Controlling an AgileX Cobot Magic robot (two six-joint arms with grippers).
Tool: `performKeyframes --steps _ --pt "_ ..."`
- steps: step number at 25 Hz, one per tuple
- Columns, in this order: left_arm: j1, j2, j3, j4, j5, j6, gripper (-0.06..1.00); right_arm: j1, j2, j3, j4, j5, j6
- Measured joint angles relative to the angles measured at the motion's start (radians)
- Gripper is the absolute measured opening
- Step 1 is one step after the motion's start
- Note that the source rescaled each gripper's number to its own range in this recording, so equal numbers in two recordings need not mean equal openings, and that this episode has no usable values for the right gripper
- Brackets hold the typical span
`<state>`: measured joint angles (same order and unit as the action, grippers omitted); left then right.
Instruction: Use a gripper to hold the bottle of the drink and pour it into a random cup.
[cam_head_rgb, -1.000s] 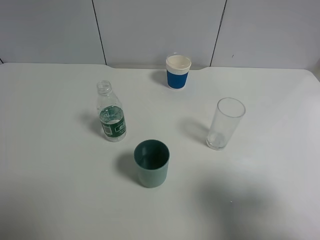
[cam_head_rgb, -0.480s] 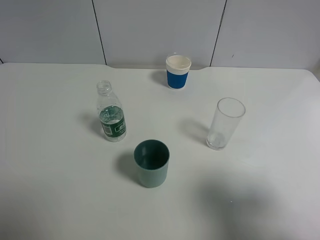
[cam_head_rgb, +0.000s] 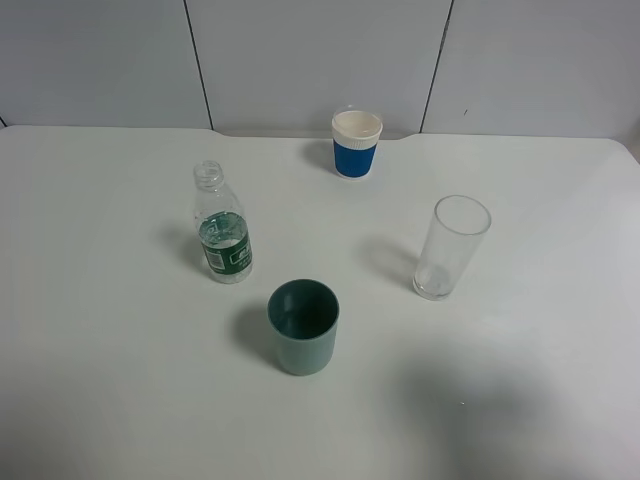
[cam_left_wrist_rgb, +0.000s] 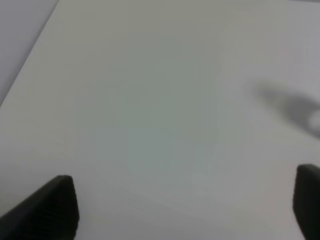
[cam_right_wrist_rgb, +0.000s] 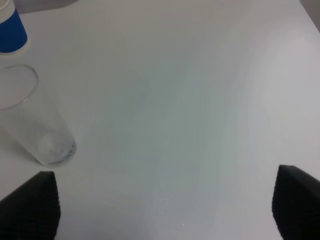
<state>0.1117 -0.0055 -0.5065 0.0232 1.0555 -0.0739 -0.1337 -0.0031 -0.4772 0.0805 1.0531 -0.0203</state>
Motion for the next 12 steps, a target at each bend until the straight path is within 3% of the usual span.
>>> performKeyframes --steps 12 --pt "0.000 0.000 0.000 0.000 0.000 0.000 0.67 0.000 0.000 0.000 0.000 0.000 0.000"
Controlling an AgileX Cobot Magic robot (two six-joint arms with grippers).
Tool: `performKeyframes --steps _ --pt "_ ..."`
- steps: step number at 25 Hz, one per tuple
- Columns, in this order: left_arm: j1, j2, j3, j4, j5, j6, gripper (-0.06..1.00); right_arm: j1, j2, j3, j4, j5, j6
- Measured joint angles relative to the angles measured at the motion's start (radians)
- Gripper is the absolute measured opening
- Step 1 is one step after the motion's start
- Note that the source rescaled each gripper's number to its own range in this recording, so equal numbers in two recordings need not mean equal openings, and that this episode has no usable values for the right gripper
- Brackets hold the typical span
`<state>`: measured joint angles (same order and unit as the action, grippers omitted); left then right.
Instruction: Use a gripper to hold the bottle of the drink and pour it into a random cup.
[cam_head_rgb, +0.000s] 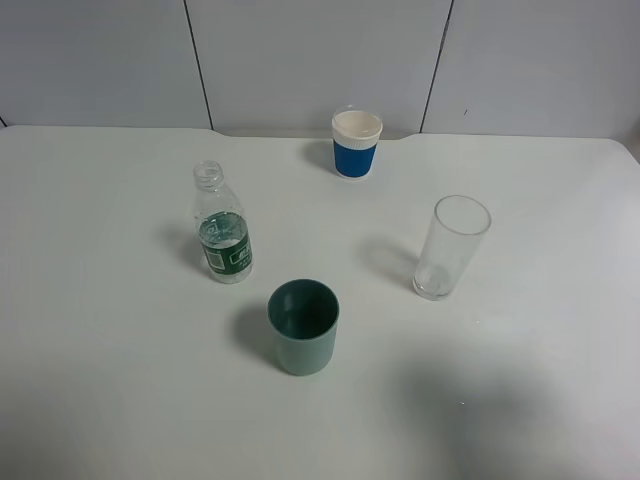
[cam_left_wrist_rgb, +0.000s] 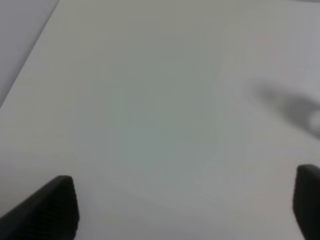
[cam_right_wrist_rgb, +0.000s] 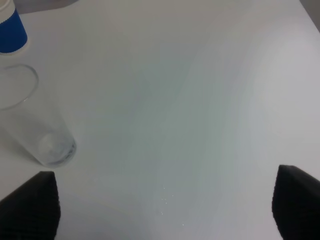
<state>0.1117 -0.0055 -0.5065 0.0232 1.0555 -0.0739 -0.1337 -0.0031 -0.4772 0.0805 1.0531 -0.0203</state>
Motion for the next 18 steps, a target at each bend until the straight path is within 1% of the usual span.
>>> performKeyframes --steps 18 --pt "0.000 0.000 0.000 -0.001 0.000 0.000 0.67 0.000 0.000 0.000 0.000 0.000 0.000"
